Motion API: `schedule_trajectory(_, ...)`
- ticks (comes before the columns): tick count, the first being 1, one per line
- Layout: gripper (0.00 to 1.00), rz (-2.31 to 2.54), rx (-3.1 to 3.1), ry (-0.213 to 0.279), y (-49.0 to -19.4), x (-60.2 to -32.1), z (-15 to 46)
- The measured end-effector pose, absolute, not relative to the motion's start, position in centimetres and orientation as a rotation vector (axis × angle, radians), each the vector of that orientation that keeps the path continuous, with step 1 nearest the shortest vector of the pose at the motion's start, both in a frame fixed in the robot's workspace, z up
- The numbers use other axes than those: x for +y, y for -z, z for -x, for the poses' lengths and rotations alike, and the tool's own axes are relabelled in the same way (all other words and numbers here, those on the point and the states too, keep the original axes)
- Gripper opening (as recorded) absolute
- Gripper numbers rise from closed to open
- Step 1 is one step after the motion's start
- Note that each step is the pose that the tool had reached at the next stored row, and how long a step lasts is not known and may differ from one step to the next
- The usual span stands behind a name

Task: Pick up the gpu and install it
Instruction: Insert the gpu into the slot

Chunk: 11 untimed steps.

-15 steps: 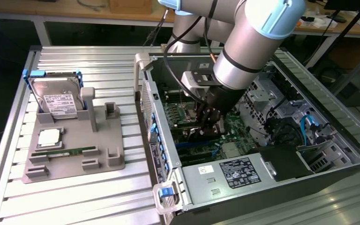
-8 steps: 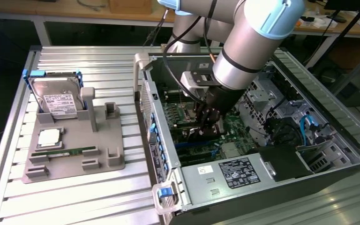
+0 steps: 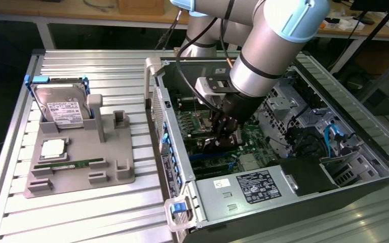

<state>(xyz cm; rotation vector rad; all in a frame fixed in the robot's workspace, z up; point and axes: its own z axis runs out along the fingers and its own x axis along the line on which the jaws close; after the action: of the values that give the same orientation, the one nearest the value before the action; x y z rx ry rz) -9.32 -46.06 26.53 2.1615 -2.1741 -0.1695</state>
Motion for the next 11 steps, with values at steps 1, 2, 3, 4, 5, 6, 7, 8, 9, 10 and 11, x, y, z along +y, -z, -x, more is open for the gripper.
schedule_trajectory(1,0.27,-2.162,-2.174,0.169,-26.52,-46.06,9.32)
schedule_trajectory(2,0.27,-2.162,-2.174,0.17,-26.52,-46.06,9.32)
schedule_trajectory(3,0.27,-2.162,-2.174,0.17,-26.52,-46.06,9.32)
schedule_trajectory(4,0.27,-2.162,-2.174,0.17,-26.52,-46.07,9.32)
schedule_trajectory(5,0.27,-2.162,-2.174,0.17,-26.52,-46.07,9.32)
schedule_trajectory(6,0.27,-2.162,-2.174,0.169,-26.52,-46.07,9.32)
schedule_trajectory(7,0.27,-2.162,-2.174,0.17,-26.52,-46.07,9.32)
schedule_trajectory(8,0.27,-2.162,-2.174,0.17,-26.53,-46.07,9.32)
schedule_trajectory(9,0.27,-2.162,-2.174,0.17,-26.52,-46.07,9.32)
schedule_trajectory(10,0.27,-2.162,-2.174,0.17,-26.52,-46.07,9.32)
schedule_trajectory(11,0.27,-2.162,-2.174,0.169,-26.5,-46.07,9.32)
